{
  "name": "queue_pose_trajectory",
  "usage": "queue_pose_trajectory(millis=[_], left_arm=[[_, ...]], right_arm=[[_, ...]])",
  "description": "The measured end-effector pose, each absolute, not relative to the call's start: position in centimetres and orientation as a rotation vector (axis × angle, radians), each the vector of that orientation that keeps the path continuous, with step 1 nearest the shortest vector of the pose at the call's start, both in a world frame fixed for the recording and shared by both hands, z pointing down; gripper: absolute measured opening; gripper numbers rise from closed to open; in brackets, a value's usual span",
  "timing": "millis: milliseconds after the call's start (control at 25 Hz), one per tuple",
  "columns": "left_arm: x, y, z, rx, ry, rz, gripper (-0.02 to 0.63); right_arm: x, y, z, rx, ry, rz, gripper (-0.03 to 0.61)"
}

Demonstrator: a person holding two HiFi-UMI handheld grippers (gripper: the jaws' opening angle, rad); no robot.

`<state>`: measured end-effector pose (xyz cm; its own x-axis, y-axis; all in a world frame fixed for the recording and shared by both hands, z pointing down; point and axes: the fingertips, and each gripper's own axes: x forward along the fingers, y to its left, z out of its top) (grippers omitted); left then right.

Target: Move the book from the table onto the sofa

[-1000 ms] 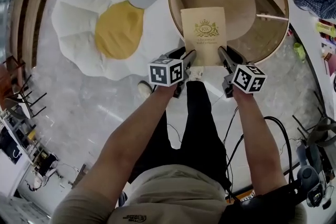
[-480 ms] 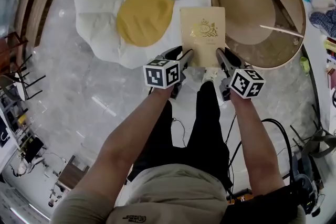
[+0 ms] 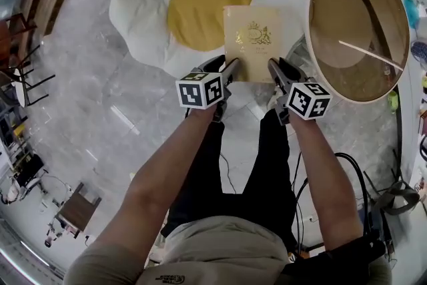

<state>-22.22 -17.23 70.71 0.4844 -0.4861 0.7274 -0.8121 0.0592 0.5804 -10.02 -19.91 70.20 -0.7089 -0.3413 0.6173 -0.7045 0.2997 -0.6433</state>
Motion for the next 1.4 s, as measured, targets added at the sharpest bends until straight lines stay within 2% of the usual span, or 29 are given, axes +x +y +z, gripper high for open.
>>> queue_pose_trajectory(millis=[320,880,1120,1400], left_arm=[[-25.9,-15.9,79.5,1.519,-1.136,0.365,0.179],[-26.3,-16.5,95.0,1.457,-1.096,0.371,0.179],[-26.7,-16.1,93.0,1.483,-1.102,0.421,0.179],[-27.0,-13.6,85.2,1.497,-1.074,0.413,0.179]], right_arm=[[-13.9,-19.0,78.7,0.858,-2.133,1.366,0.114],[-13.9,-20.5,93.9,0.883,-2.023,1.355,0.13],[-12.1,-20.0,92.1,0.933,-1.985,1.331,0.132],[-11.3,-18.1,84.3,0.902,-2.005,1.271,0.075]])
